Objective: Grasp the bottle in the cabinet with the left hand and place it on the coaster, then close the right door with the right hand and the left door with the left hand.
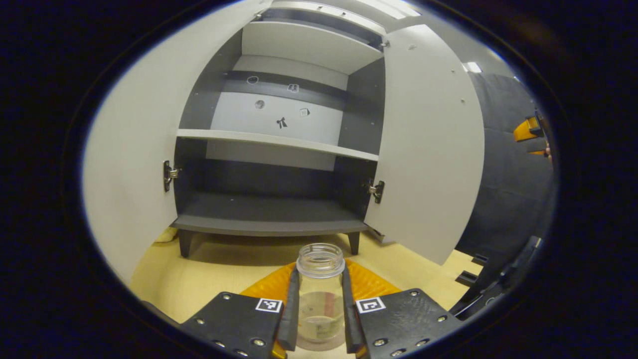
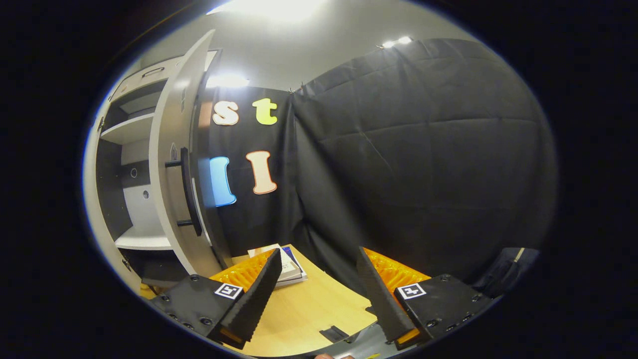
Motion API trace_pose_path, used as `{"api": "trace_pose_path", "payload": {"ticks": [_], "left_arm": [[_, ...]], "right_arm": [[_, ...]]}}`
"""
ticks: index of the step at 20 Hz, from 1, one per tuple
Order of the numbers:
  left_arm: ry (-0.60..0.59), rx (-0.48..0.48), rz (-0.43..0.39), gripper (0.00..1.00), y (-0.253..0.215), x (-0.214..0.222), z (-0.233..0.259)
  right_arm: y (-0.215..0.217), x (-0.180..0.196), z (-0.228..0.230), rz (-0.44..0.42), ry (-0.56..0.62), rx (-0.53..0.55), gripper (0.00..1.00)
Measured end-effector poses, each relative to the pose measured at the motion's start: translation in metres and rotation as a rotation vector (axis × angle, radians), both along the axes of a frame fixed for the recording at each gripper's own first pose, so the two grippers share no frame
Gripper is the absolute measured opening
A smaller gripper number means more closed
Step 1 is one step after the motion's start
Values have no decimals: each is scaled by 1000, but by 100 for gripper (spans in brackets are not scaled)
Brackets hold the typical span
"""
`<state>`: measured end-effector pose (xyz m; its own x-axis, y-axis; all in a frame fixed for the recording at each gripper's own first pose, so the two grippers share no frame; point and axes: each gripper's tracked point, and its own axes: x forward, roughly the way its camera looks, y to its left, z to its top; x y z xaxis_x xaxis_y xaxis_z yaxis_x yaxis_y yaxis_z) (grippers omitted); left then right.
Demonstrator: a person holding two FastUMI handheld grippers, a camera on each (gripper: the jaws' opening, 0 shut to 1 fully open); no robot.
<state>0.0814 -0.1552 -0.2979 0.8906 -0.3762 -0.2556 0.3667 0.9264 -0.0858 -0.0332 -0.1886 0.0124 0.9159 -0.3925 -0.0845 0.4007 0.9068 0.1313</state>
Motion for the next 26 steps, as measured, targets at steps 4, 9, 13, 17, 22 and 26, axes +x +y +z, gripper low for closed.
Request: {"api": "trace_pose_path", "payload": {"ticks": [4, 9, 13, 17, 22, 26], "left_arm": [[-14, 26, -45, 40, -5, -9, -5], [36, 0, -63, 45, -8, -13, -12], [38, -10, -60, 89, -6, -23, -4], [5, -5, -38, 92, 4, -33, 31], [-56, -20, 43, 89, 21, -58, 108], [-121, -46, 227, 91, 47, -67, 176]], "right_arm": [[-1, -10, 1, -14, 8, -21, 97], [2, -12, -2, -17, 15, -8, 97], [9, -17, -1, -20, 21, 34, 96], [10, -6, 7, -6, 12, 9, 96], [6, 36, 16, 54, -14, -10, 97], [12, 76, 22, 166, -21, -37, 96]]}}
